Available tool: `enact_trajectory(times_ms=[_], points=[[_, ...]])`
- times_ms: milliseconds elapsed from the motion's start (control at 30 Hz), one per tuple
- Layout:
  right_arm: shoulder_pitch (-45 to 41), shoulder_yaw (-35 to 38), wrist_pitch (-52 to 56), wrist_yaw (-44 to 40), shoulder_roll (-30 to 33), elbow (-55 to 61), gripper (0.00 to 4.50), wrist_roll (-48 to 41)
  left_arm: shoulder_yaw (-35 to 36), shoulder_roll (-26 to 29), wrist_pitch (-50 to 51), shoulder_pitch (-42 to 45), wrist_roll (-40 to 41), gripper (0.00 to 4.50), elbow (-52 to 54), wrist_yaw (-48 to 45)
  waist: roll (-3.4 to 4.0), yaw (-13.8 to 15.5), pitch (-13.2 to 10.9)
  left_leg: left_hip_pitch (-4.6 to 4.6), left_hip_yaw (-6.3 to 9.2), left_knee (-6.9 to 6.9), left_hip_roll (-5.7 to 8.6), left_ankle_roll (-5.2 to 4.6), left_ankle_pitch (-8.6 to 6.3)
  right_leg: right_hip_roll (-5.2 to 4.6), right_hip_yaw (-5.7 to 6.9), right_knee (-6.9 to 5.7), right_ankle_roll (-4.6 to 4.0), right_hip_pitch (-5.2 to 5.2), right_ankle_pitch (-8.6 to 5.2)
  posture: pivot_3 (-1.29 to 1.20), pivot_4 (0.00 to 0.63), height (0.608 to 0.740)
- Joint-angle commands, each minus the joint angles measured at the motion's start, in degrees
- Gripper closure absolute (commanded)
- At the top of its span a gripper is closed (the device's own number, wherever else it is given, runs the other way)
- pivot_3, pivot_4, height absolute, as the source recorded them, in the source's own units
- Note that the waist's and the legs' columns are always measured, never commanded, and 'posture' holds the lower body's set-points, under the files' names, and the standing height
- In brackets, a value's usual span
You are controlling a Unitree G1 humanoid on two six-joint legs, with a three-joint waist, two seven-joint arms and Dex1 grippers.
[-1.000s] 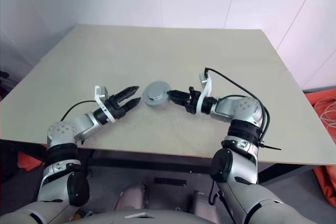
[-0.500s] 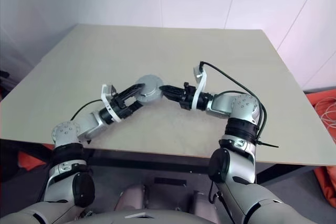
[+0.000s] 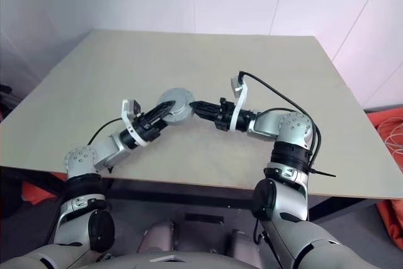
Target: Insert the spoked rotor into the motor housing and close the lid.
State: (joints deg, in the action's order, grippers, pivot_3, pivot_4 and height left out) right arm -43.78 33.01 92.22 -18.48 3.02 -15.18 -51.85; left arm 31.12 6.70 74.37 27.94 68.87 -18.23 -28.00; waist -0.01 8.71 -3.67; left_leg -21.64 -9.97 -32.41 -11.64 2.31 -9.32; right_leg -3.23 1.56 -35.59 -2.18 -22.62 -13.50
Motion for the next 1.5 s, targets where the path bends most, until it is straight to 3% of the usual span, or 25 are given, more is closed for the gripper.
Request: enact_trajectory(times_ms=[33, 600, 733, 1067, 1367, 1400, 1500], points=[[-0.78, -1.13, -0.37, 0.19, 0.31, 2.8, 3.42, -0.57, -0.14, 0.5, -0.94, 0.68, 1.88, 2.34, 2.31, 0.26, 0.0, -0.01, 0.0, 0.0, 0.0, 0.0, 0.0, 0.0, 0.0, 0.0, 0.0, 0.0, 0.0, 0.0, 0.0, 0.0, 0.0, 0.74], [0.26, -5.21, 0.28, -1.31, 0.26, 3.24, 3.42, -4.51, -0.92, 0.39, -1.32, -0.02, 3.45, 2.34, 3.53, 1.11, 0.0, 0.0, 0.0, 0.0, 0.02, -0.08, 0.0, 0.0, 0.0, 0.0, 0.0, -0.02, 0.02, 0.05, 0.02, 0.0, 0.0, 0.74], [-1.51, 0.44, 0.08, 2.77, -1.81, -0.66, 3.42, -3.06, -1.1, 0.51, -1.36, -0.17, 3.62, 2.34, 3.72, 1.16, 0.0, -0.01, 0.0, 0.01, 0.03, -0.11, 0.0, 0.0, 0.0, 0.0, 0.0, -0.04, 0.04, 0.06, 0.02, 0.0, 0.0, 0.74], [-2.54, 3.23, 0.28, 5.35, -4.16, -0.84, 3.42, -5.36, -1.56, 0.61, -1.54, -0.48, 4.37, 2.34, 4.08, 1.58, 0.0, -0.04, 0.0, 0.03, 0.05, -0.2, -0.01, 0.0, 0.0, 0.0, 0.0, -0.11, 0.05, 0.09, 0.03, 0.0, 0.0, 0.74], [-2.16, 3.05, 0.28, 7.62, -5.69, 0.2, 0.27, -7.47, -2.13, 0.97, -2.31, -0.88, 5.14, 2.36, 4.36, 1.48, 0.0, -0.05, 0.0, 0.03, 0.07, -0.22, -0.01, 0.0, 0.0, 0.0, 0.0, -0.11, 0.07, 0.12, 0.03, 0.0, 0.0, 0.74], [-2.14, 2.83, 0.28, 7.62, -5.48, 0.21, 0.04, -7.66, -2.12, 1.07, -2.39, -0.86, 5.21, 2.36, 4.31, 1.44, 0.0, -0.05, 0.0, 0.03, 0.08, -0.22, -0.01, 0.0, 0.0, 0.0, 0.0, -0.11, 0.07, 0.13, 0.04, 0.0, 0.0, 0.74], [-1.81, 2.32, 0.28, 7.8, -4.61, 0.0, 0.0, -8.3, -1.61, 1.3, -2.94, -0.7, 5.68, 2.36, 4.07, 1.51, 0.0, -0.04, 0.0, 0.03, 0.09, -0.25, 0.0, 0.0, 0.0, 0.0, 0.0, -0.11, 0.09, 0.15, 0.05, 0.0, 0.0, 0.74]])
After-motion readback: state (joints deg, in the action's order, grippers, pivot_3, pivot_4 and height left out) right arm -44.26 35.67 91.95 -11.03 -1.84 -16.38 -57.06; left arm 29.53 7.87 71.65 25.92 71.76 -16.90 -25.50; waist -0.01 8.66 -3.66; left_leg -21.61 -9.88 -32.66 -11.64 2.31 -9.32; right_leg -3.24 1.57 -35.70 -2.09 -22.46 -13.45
